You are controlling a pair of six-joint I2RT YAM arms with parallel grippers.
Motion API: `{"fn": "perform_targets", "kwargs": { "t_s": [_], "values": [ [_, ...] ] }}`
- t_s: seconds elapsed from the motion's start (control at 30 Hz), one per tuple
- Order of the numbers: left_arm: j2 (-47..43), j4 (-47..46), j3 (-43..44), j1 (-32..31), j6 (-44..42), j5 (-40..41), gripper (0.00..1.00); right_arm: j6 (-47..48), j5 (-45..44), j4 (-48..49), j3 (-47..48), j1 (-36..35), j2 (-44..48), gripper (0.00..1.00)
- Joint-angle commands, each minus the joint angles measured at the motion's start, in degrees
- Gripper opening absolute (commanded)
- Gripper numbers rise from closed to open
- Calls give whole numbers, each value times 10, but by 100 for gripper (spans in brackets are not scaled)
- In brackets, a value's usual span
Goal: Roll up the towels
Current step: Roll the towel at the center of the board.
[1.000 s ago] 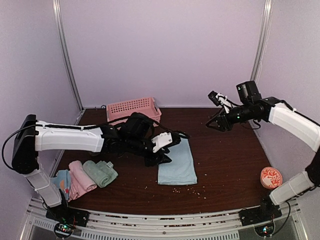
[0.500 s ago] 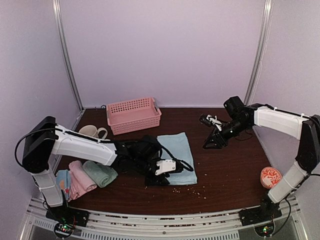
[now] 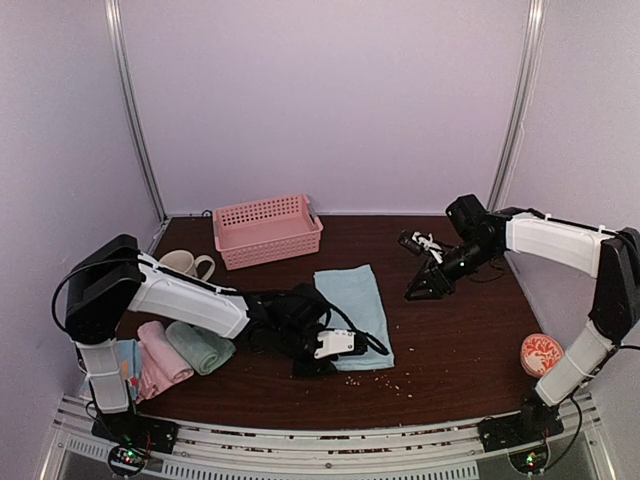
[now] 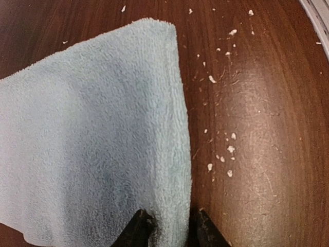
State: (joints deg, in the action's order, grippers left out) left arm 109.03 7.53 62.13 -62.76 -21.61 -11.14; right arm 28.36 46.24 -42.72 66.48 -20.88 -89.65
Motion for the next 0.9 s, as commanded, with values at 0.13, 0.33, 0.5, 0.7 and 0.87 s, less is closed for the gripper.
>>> {"fn": "perform_targets", "kwargs": {
  "t_s": [0.13,0.33,0.5,0.7,0.87],
  "values": [
    [18,-32,-16,-4,-10,17,29,16,16,-15,-14,-3,-8,42],
    [15,-31,-22,-4,-4,0,11,28,4,-11,-32,-3,4,41],
    [9,-28,-15,3,28,-70,0,168,26,-68,-55,-3,20,41],
    [48,22,43,35,104,-195,0,254,28,-132,-96,-16,42,39],
    [77,6,49,80,177,-298,0,197,-44,-23,-154,-74,107,39]
  ]
}}
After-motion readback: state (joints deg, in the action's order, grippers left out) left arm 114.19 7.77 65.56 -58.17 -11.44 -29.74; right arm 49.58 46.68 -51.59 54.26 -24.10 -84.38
